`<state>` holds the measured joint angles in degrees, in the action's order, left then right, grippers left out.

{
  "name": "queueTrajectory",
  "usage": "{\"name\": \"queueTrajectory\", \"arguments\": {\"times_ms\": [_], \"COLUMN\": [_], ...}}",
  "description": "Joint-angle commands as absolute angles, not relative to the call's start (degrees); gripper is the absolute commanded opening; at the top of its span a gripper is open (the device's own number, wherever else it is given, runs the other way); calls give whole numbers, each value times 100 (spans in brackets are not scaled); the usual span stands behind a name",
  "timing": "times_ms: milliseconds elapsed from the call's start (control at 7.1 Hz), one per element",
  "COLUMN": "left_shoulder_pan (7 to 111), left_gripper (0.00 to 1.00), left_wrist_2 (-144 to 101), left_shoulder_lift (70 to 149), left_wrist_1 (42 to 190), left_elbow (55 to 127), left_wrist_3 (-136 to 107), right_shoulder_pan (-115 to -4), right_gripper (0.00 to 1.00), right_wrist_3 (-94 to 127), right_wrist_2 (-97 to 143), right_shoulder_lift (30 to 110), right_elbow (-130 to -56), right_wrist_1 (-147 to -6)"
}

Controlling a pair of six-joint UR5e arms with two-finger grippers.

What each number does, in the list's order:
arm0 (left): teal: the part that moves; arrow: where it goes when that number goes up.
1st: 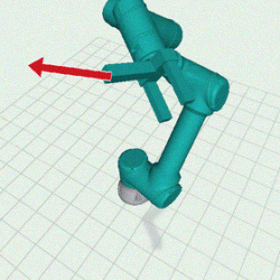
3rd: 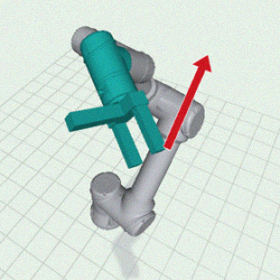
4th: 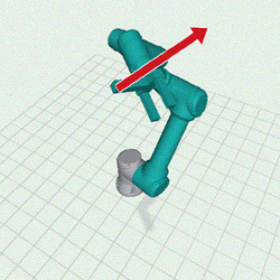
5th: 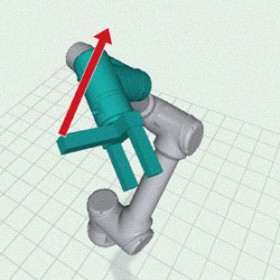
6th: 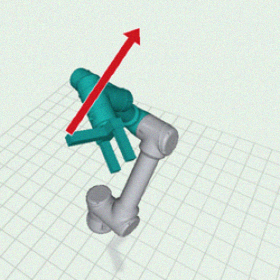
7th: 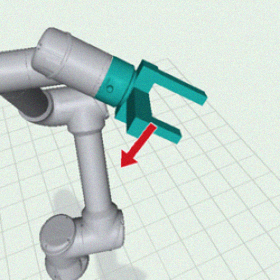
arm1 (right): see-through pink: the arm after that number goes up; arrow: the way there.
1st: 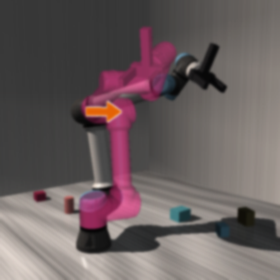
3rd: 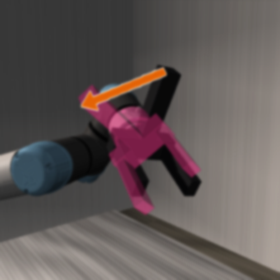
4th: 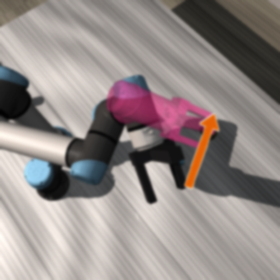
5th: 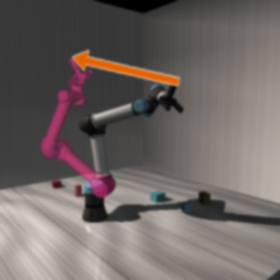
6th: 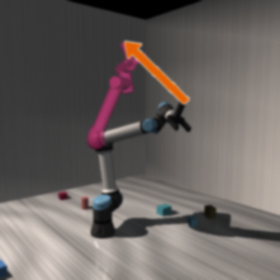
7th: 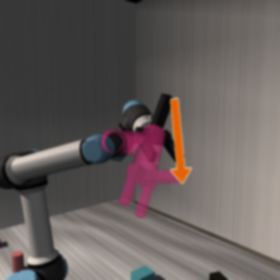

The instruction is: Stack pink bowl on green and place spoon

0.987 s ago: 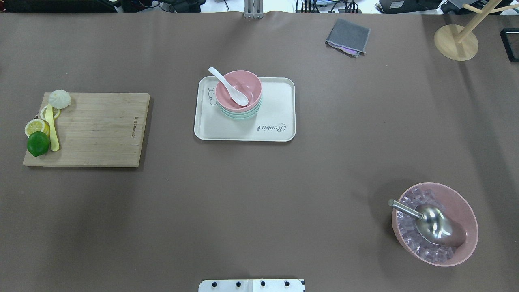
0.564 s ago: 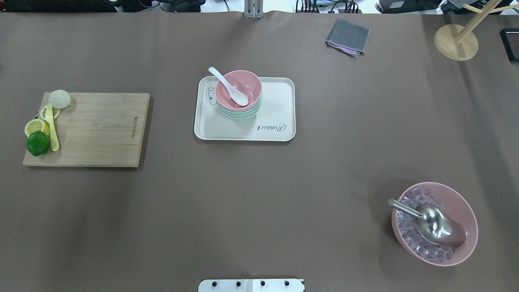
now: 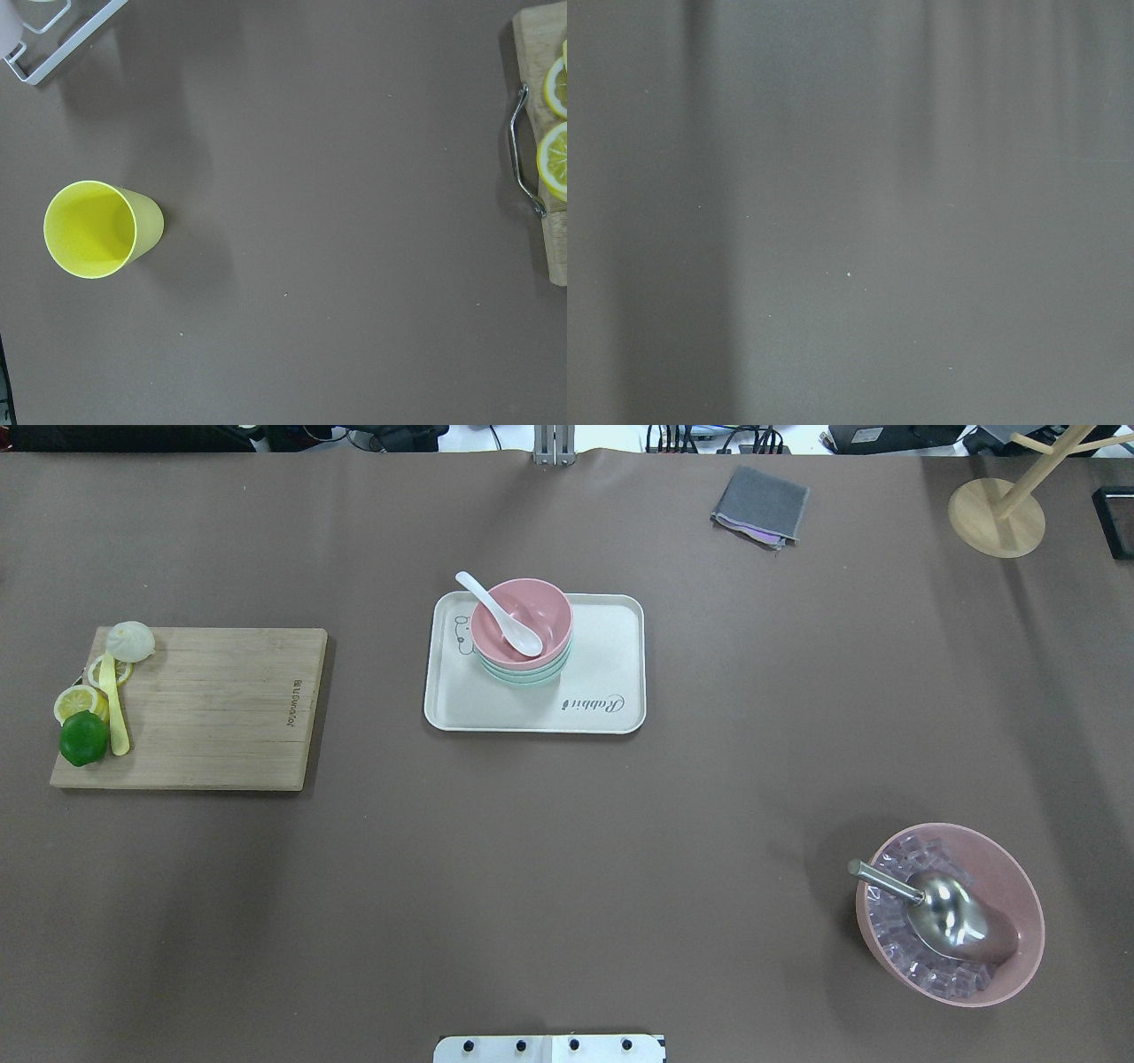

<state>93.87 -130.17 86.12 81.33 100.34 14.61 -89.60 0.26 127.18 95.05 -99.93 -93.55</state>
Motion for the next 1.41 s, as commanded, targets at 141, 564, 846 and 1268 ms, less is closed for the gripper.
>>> {"name": "queueTrajectory", "arguments": {"times_ms": [141,564,846,1268], "left_shoulder_pan": [9387,9378,9378,9378], "left_gripper": [98,98,98,98], "left_wrist_2": [-12990,-12973,-12964,-12964], "left_shoulder_lift": [8613,8544,8499,8499], "left_wrist_1": [8139,8139,8165,8174], "left_elbow": [10195,10195,10239,10327], "left_wrist_3": [1476,1485,1512,1520], "right_shoulder_pan": [-8947,-8938,-8912,-8833], "right_gripper": [100,100,100,100], "right_wrist_3": [26,18,18,18], "right_wrist_2": [12709,12709,12709,12718], "right_shoulder_lift": [9518,9571,9580,9580], "right_elbow": [-10054,-10143,-10134,-10134], "right_wrist_1": [-9343,-9325,-9325,-9325]}}
